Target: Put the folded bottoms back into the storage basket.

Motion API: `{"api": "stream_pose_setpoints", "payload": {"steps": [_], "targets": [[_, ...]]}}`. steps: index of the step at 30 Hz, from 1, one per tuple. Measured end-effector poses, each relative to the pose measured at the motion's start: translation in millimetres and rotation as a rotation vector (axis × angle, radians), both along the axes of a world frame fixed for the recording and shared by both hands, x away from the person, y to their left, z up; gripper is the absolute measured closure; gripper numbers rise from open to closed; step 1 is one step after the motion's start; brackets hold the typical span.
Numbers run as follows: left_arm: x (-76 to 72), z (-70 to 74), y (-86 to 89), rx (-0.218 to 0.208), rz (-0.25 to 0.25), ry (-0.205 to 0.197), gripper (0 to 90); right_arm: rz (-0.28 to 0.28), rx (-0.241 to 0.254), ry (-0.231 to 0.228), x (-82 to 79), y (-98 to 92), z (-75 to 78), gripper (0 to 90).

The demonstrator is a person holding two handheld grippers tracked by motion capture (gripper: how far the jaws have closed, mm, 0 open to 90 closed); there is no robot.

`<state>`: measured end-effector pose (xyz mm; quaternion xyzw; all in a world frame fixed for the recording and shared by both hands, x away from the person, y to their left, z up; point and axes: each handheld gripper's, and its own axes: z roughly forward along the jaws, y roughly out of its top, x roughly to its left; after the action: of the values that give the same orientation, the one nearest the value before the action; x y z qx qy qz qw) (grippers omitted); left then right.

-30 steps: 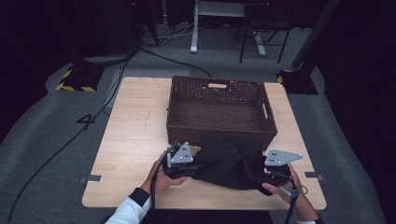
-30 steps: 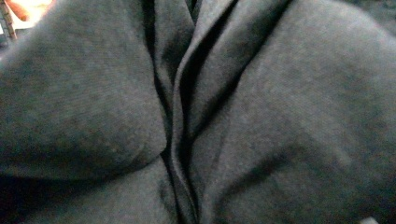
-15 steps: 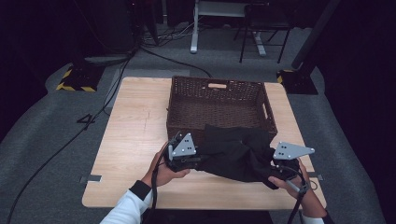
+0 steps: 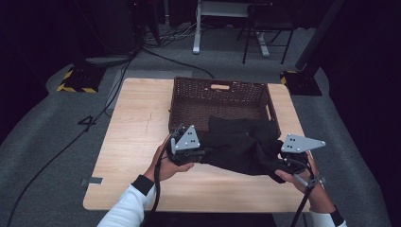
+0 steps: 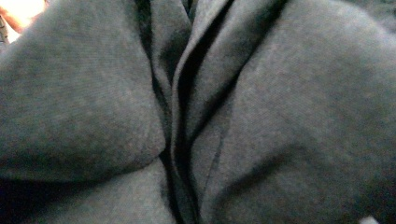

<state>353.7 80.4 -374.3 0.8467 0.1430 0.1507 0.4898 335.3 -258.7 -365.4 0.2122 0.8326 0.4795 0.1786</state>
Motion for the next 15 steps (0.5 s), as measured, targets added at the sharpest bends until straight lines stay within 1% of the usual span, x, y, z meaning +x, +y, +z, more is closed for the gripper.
{"api": "stream_pose_setpoints", "payload": {"steps": [6, 8, 9, 15], "targets": [[4.4, 7.7, -0.5, -0.001, 0.003, -0.018, 72.9, -0.007, -0.006, -0.017, 4.7, 0.0, 8.7, 63.3], [5.9, 9.6, -0.5, -0.009, 0.009, -0.018, 72.9, -0.008, -0.009, -0.022, 6.1, 0.4, 11.2, 63.3], [6.9, 10.5, -0.2, -0.004, 0.009, -0.023, 72.9, -0.009, -0.01, -0.025, 7.0, 0.8, 12.5, 63.3], [12.1, 15.4, 1.7, -0.019, 0.026, -0.031, 72.9, -0.01, -0.022, -0.043, 14.0, 3.6, 19.8, 63.3]]}}
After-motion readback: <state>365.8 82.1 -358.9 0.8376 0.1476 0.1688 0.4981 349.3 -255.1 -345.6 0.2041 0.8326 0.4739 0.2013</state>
